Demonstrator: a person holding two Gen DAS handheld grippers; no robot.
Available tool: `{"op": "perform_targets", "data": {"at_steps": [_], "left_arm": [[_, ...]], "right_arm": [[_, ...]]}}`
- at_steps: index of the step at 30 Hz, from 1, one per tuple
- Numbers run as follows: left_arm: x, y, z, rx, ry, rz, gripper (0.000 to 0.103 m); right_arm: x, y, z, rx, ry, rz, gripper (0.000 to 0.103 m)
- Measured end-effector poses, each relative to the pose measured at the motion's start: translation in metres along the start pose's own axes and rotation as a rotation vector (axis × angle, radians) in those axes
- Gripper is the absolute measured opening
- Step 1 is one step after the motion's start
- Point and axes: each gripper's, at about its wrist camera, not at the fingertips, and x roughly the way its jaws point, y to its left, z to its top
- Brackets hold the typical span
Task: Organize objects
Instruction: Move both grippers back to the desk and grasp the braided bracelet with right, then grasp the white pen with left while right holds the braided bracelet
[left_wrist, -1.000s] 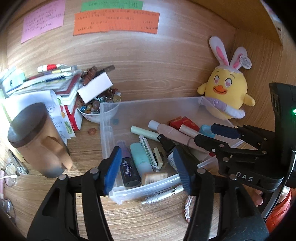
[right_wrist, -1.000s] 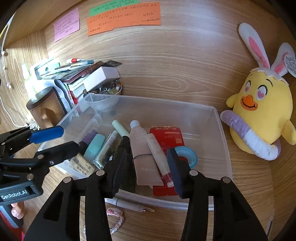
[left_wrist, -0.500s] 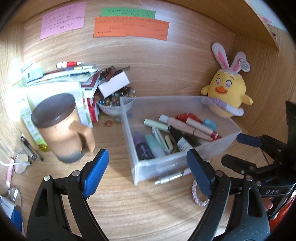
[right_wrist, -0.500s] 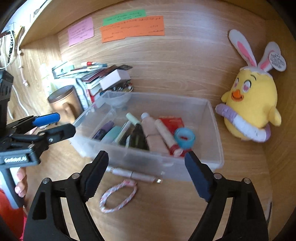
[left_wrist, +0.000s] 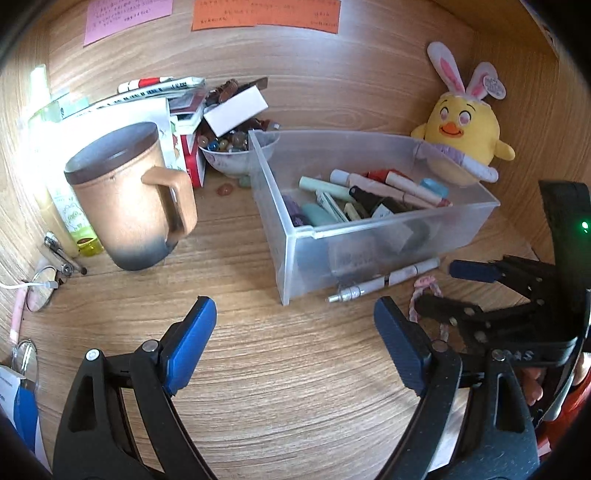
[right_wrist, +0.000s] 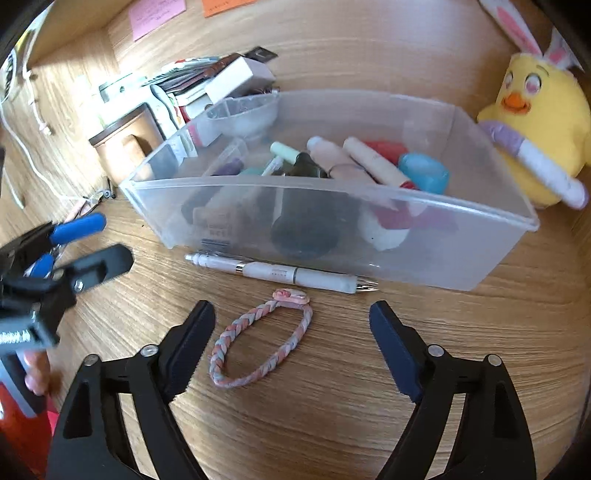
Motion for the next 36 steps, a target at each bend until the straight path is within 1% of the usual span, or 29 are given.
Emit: {"op": "perform_targets", "data": {"at_steps": [2,3,4,5,7,9,13,15,22,25,26,28,30,31,32,33,34,36], "left_arm": [[0.004,-0.001,0.0,0.003,0.012,-0.008,0.088],[0.007,-0.001,0.0,0.003,0.022,-0.019,0.088],[0.01,-0.003,-0.001,0.004,0.031,-0.03,0.088],[0.012,-0.004,0.0,0.006,0.038,-0.04,0.087],[0.015,-0.007,0.0,0.01,0.05,-0.054,0.081],[0.02,-0.01,0.0,0.022,0.069,-0.072,0.073],[0.031,-0.018,0.002,0.035,0.102,-0.092,0.068],[0.037,-0.022,0.003,0.045,0.122,-0.096,0.064],[0.051,-0.038,0.006,0.083,0.147,-0.072,0.063],[0.055,-0.043,0.007,0.096,0.152,-0.062,0.06],[0.056,-0.046,0.006,0.106,0.15,-0.054,0.058],[0.055,-0.05,0.006,0.124,0.147,-0.045,0.051],[0.053,-0.054,0.003,0.147,0.148,-0.041,0.035],[0.05,-0.056,0.001,0.156,0.153,-0.053,0.032],[0.046,-0.059,-0.002,0.167,0.166,-0.081,0.028],[0.043,-0.061,-0.004,0.177,0.176,-0.097,0.023],[0.04,-0.064,-0.006,0.192,0.186,-0.106,0.022],[0.034,-0.069,-0.008,0.213,0.183,-0.097,0.022]], "right_arm": [[0.004,0.003,0.0,-0.006,0.012,0.002,0.056],[0.004,0.006,0.0,-0.016,0.003,-0.013,0.054],[0.005,0.008,0.001,-0.026,0.002,-0.019,0.047],[0.006,0.011,0.0,-0.039,0.002,-0.022,0.038],[0.006,0.014,0.0,-0.062,-0.005,-0.032,0.027],[0.005,0.016,-0.001,-0.075,-0.015,-0.029,0.02],[-0.006,0.011,-0.003,-0.084,-0.045,-0.039,0.02],[-0.014,0.003,-0.005,-0.073,-0.063,-0.04,0.02],[-0.04,-0.025,-0.012,-0.031,-0.11,-0.055,0.02],[-0.045,-0.036,-0.016,-0.018,-0.116,-0.059,0.02],[-0.046,-0.039,-0.017,-0.013,-0.116,-0.06,0.02],[-0.05,-0.046,-0.02,-0.004,-0.119,-0.066,0.02],[-0.051,-0.052,-0.022,0.006,-0.122,-0.067,0.02],[-0.053,-0.055,-0.022,0.011,-0.125,-0.067,0.02],[-0.054,-0.057,-0.023,0.017,-0.127,-0.067,0.02],[-0.055,-0.06,-0.023,0.023,-0.131,-0.067,0.02],[-0.057,-0.063,-0.024,0.03,-0.135,-0.068,0.02],[-0.061,-0.07,-0.025,0.043,-0.144,-0.068,0.02]]}}
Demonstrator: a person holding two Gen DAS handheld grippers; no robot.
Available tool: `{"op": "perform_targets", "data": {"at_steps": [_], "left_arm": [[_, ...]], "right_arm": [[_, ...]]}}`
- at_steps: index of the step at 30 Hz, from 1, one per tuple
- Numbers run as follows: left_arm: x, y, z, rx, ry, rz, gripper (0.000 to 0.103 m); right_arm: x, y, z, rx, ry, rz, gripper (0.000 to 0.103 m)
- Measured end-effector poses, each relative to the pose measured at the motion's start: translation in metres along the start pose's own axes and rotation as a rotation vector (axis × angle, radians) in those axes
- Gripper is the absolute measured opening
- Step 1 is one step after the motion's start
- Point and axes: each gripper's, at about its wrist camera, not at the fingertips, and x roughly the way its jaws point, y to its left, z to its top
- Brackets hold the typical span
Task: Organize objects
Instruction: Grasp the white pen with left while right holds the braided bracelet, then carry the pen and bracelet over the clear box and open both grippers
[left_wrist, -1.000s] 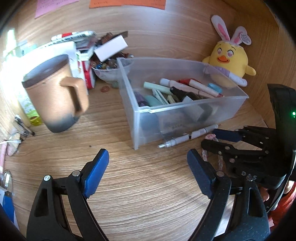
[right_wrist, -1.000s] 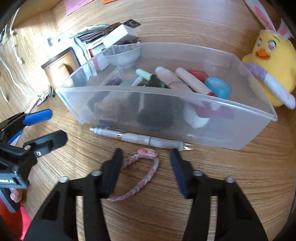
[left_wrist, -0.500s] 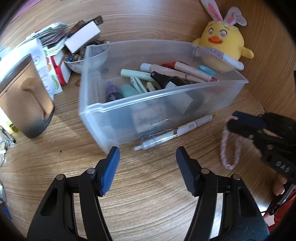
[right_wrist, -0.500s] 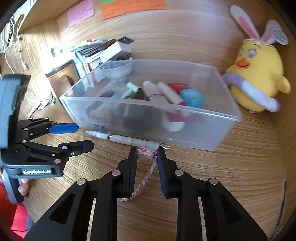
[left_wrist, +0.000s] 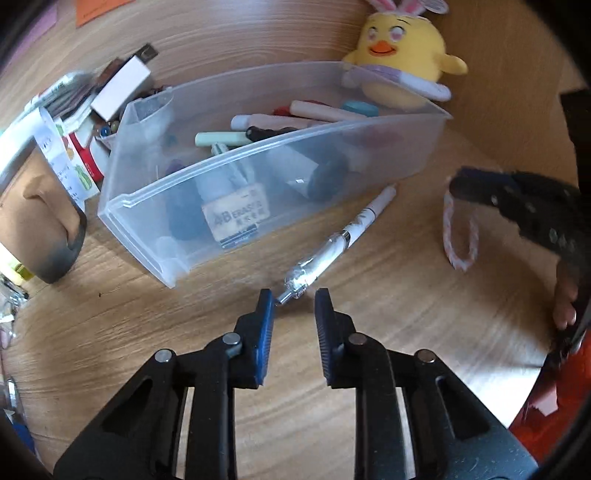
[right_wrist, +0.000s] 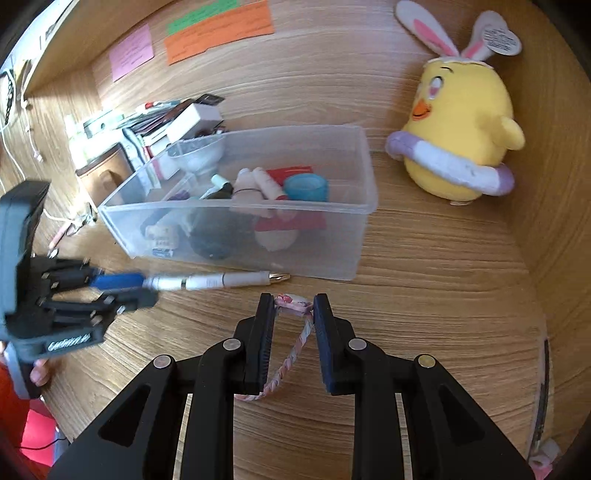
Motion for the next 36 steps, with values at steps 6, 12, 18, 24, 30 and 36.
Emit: {"op": "perform_targets", "data": {"at_steps": [6,12,18,24,30,36], "left_arm": [[0.0,-0.014,0.018,0.054,-0.009,-0.042,0.03],[0.025,-0.037,0.033,0.142,0.048,-0.12,0.036],[0.028,-0.047,0.036,0.177,0.03,-0.114,0.019],[0.017,-0.051,0.021,0.195,0.003,-0.067,0.01],[-0.002,-0.049,0.006,0.174,-0.036,-0.048,0.01],[-0.031,-0.043,0.004,0.124,-0.115,-0.047,0.01]], "right_arm": [[-0.004,-0.01,0.0,0.031,-0.01,0.015,0.02],[-0.009,-0.011,-0.004,0.045,-0.018,0.02,0.02],[-0.012,-0.014,-0.006,0.052,-0.021,0.019,0.02],[-0.012,-0.009,-0.003,0.04,-0.025,0.025,0.02],[-0.012,0.002,0.004,0.02,-0.038,0.043,0.02],[-0.019,0.016,0.014,-0.009,-0.069,0.058,0.02]]}}
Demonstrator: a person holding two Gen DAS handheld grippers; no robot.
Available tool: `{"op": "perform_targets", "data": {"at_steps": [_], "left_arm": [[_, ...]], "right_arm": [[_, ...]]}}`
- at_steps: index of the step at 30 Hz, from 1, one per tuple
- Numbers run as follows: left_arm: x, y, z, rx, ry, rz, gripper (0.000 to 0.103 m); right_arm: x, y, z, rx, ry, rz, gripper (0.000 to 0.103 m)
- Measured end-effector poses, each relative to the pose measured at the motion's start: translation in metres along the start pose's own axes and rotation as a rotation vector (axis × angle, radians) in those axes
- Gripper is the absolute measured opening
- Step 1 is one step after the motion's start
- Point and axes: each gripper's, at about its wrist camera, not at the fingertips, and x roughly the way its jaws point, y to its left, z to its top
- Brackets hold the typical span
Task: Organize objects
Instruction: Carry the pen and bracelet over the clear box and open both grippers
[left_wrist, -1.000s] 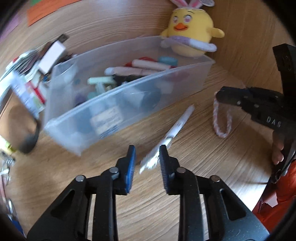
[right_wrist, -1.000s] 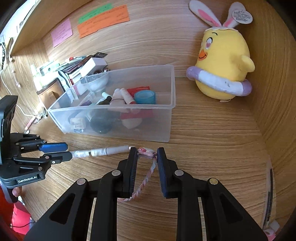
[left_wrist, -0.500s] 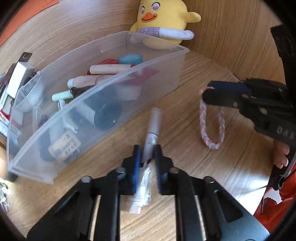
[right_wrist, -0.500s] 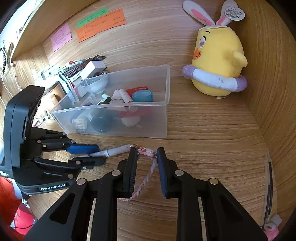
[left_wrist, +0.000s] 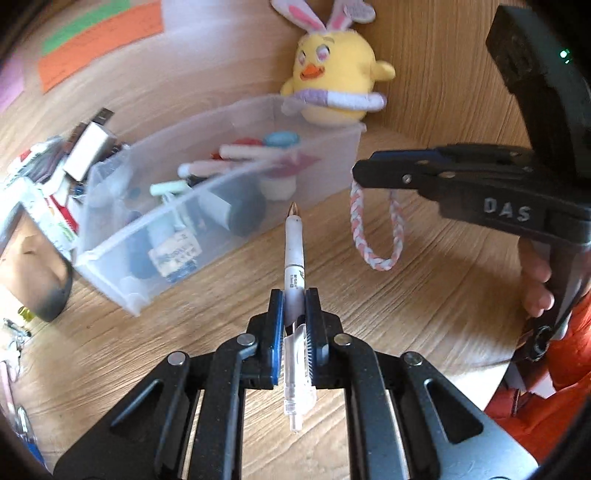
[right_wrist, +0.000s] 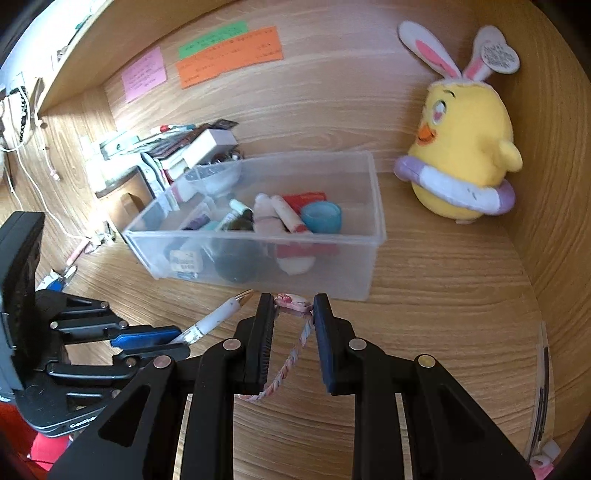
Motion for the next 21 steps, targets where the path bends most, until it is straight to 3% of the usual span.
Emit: {"op": "perform_targets", "data": {"at_steps": [11,21], "left_arm": [[-0.038,0.024,0.013,-0.073,-0.135,0.019,0.01],[-0.042,0.051,0.034,-0.133,-0.187,0.041,0.01]], "right_arm": [[-0.013,0.021,0.027,-0.027,-0.078,0.007,0.02],[-0.01,0.028,0.059,-0.039,-0.129,0.001,0.02]]}}
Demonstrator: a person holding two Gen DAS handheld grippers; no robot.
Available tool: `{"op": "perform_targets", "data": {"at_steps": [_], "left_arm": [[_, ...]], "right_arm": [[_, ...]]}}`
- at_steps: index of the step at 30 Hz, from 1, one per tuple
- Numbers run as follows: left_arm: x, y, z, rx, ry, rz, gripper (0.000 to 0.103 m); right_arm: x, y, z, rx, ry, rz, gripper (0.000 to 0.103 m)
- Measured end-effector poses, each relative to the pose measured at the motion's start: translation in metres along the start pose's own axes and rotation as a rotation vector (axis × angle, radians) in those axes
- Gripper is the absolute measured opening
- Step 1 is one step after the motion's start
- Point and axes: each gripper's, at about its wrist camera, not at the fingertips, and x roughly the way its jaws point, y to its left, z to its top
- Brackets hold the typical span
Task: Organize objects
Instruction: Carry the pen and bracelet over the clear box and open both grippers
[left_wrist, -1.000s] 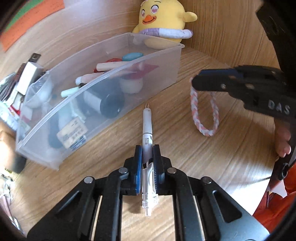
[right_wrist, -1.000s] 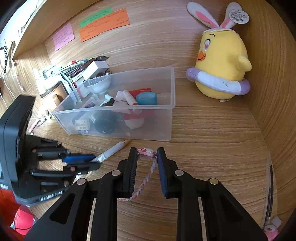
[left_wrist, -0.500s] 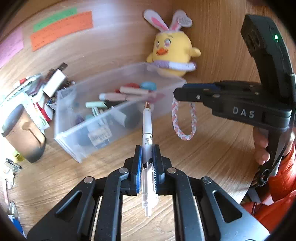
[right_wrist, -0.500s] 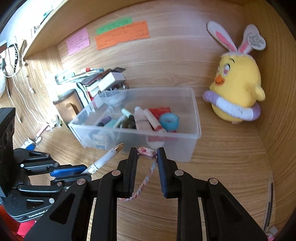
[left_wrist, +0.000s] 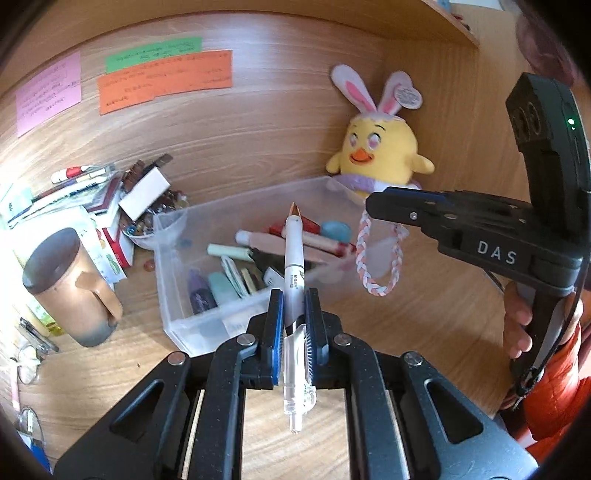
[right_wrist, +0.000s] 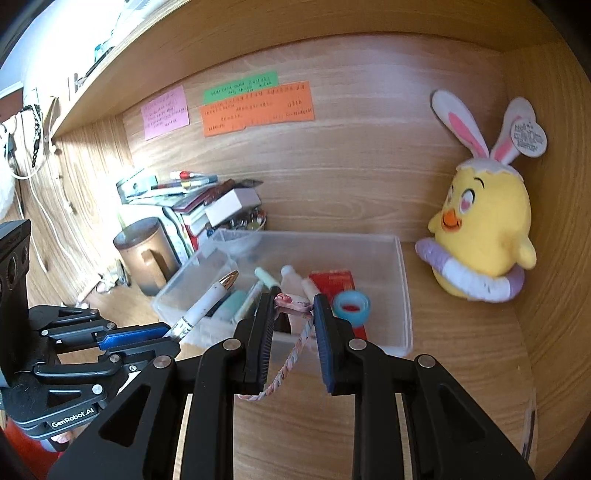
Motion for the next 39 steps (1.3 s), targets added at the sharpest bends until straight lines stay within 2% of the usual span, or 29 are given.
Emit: {"op": "perform_targets", "data": {"at_steps": [13,26,36,39], "left_arm": [[0.026,0.028,0.033,-0.047,0.031,0.015,0.01],[0.073,0.046,0.044,-0.068,0.134,-0.003,0.01],[0.088,0.049,0.041,-0.083,0.159,-0.02,0.01],[0.082,0.049,0.043,-0.088,0.145,-0.017,0.01]], "right_arm": [[0.034,-0.002,0.031,0.026,0.0,-0.02,0.02],[0.088,-0.005,0.013,0.058,0.118,-0.025,0.02],[0.104,-0.002,0.006,0.023,0.173,-0.03,0.02],[0.106,-0.001,0.005,0.009,0.193,-0.027,0.028]]}}
